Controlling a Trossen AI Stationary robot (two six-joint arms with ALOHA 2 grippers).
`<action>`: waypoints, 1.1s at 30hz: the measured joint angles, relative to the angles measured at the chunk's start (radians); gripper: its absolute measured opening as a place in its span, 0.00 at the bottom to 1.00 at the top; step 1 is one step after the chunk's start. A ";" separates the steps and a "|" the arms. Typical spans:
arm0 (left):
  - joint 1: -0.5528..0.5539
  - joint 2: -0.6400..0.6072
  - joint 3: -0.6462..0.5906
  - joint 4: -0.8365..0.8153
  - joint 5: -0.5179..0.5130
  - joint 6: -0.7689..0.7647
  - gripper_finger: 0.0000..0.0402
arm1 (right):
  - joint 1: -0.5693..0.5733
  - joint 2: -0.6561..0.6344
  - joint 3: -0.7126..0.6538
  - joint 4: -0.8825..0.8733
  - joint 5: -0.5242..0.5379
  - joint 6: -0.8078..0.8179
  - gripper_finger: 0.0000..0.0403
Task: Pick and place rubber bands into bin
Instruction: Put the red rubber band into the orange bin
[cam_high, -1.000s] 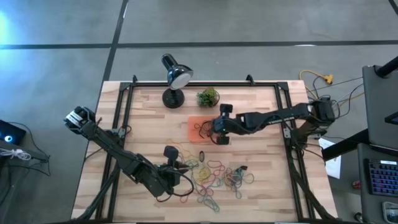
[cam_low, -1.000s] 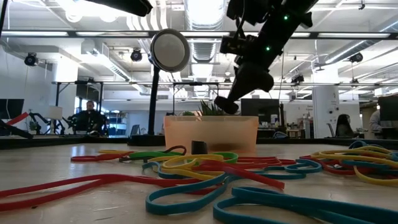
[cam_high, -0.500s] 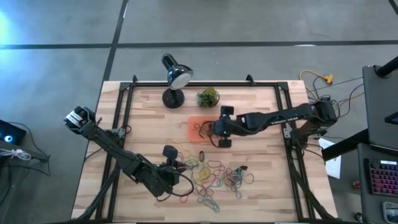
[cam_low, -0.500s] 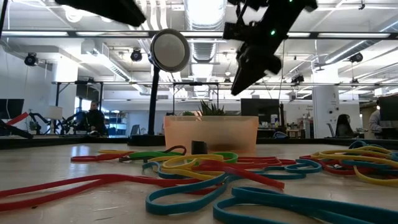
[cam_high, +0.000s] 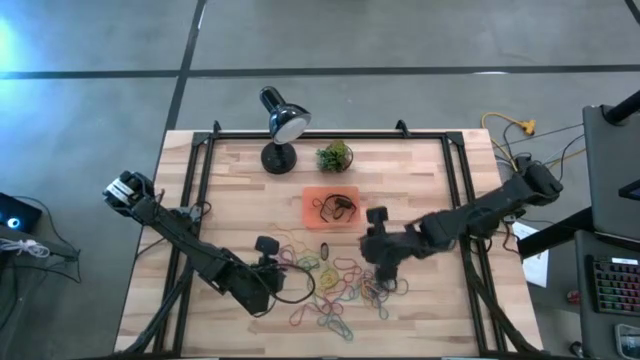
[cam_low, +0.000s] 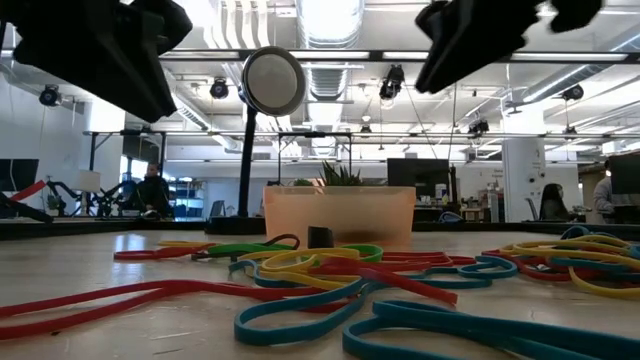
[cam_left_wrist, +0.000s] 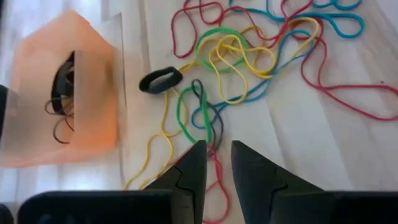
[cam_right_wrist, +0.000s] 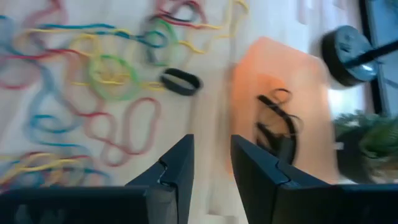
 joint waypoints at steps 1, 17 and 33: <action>0.000 0.002 0.000 0.001 0.003 -0.012 0.15 | 0.019 -0.001 -0.002 0.000 0.001 0.017 0.23; 0.103 0.151 -0.033 -0.004 0.112 -0.230 0.15 | 0.197 0.002 -0.084 0.123 0.111 0.135 0.17; 0.151 0.192 -0.064 0.110 0.192 -0.244 0.15 | 0.212 0.002 -0.122 0.130 0.137 0.172 0.16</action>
